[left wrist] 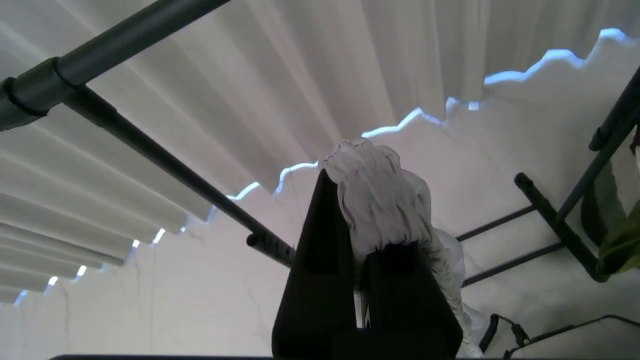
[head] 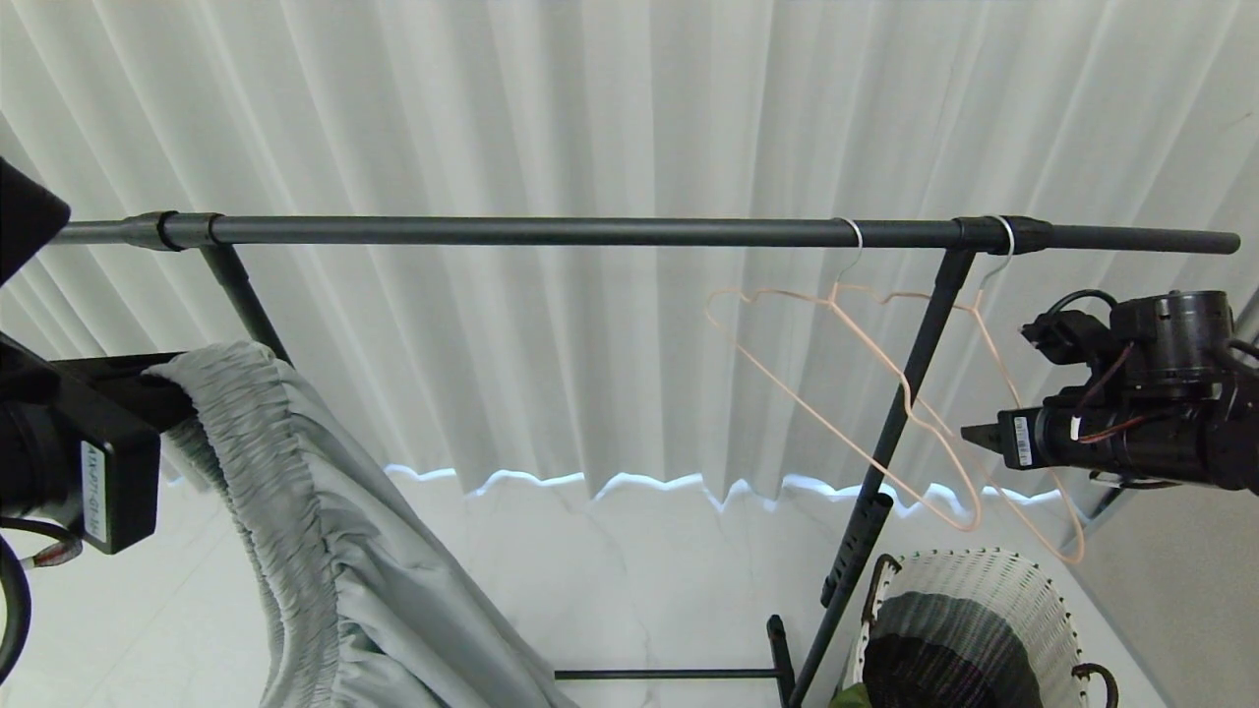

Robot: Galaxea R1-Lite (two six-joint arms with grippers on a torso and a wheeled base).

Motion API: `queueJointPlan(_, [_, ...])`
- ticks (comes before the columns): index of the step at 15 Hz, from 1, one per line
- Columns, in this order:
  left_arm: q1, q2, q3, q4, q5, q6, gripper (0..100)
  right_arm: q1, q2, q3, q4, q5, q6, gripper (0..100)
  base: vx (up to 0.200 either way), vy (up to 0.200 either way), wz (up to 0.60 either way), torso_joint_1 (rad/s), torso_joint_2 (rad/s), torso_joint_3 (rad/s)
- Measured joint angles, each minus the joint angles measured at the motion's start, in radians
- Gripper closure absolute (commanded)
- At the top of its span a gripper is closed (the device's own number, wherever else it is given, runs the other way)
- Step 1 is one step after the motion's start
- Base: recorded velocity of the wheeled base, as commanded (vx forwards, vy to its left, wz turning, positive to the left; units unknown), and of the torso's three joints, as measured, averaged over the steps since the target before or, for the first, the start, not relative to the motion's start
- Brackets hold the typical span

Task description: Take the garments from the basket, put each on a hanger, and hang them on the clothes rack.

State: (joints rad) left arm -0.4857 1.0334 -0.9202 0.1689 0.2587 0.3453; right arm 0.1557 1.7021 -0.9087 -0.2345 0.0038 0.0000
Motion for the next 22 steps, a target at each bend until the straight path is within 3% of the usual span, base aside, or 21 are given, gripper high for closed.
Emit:
queueJointPlan(12, [0.001,-0.015,0.012,-0.001,0.001,0.001,100,0.025,-0.108,0.021,0.004,-0.010,0.049,100,0.000,0.000,0.00,0.000,0.00,0.000])
queueJointPlan(15, [0.001,-0.018,0.014,-0.002,0.006,0.002,100,0.028,-0.179,0.079,0.008,-0.011,0.045,100,0.000,0.000,0.00,0.000,0.00,0.000])
queueJointPlan(22, [0.004,-0.021,0.029,-0.002,0.019,0.003,100,0.028,-0.359,0.258,0.033,-0.062,0.025,100,-0.200,0.000,0.00,0.000,0.01,0.004])
